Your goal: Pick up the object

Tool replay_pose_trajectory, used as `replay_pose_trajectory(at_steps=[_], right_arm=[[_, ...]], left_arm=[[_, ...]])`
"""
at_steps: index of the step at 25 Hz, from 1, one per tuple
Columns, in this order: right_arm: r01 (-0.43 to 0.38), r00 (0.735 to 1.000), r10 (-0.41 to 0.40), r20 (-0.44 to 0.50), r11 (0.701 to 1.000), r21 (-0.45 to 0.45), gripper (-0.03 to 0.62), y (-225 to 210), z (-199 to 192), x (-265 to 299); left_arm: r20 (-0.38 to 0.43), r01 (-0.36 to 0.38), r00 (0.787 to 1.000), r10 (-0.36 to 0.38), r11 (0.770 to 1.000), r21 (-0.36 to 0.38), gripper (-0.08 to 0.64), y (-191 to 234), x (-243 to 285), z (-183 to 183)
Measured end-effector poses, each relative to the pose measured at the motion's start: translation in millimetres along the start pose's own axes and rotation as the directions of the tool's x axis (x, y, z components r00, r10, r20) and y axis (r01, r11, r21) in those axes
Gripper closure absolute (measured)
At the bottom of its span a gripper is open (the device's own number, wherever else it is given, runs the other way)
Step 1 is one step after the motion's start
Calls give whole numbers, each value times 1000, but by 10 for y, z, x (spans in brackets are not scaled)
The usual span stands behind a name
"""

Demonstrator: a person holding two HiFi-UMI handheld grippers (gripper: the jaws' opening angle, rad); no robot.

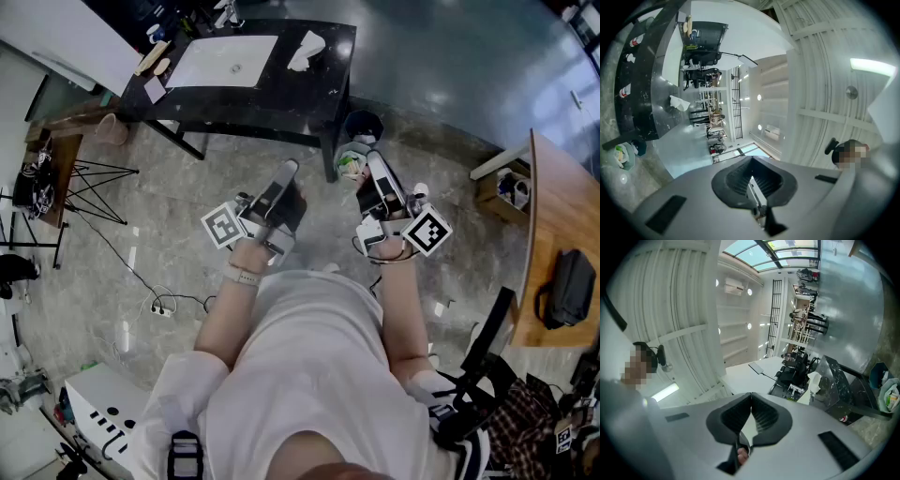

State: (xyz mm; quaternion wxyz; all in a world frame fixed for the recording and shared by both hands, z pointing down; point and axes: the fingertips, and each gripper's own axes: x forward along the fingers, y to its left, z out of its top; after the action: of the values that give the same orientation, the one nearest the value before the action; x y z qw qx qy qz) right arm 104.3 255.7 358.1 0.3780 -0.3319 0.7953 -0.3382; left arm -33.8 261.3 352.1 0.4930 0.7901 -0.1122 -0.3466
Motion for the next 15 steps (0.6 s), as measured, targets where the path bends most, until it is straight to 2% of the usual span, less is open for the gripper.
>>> replay_pose_trajectory(at_steps=[7, 15], right_arm=[[14, 1000, -14, 13, 1000, -14, 571, -101, 96, 73], [42, 999, -41, 5, 999, -30, 571, -473, 165, 546]], left_arm=[[-2, 0, 1000, 0, 1000, -21, 554, 147, 81, 91], [15, 6, 1000, -5, 998, -62, 554, 580, 340, 618]])
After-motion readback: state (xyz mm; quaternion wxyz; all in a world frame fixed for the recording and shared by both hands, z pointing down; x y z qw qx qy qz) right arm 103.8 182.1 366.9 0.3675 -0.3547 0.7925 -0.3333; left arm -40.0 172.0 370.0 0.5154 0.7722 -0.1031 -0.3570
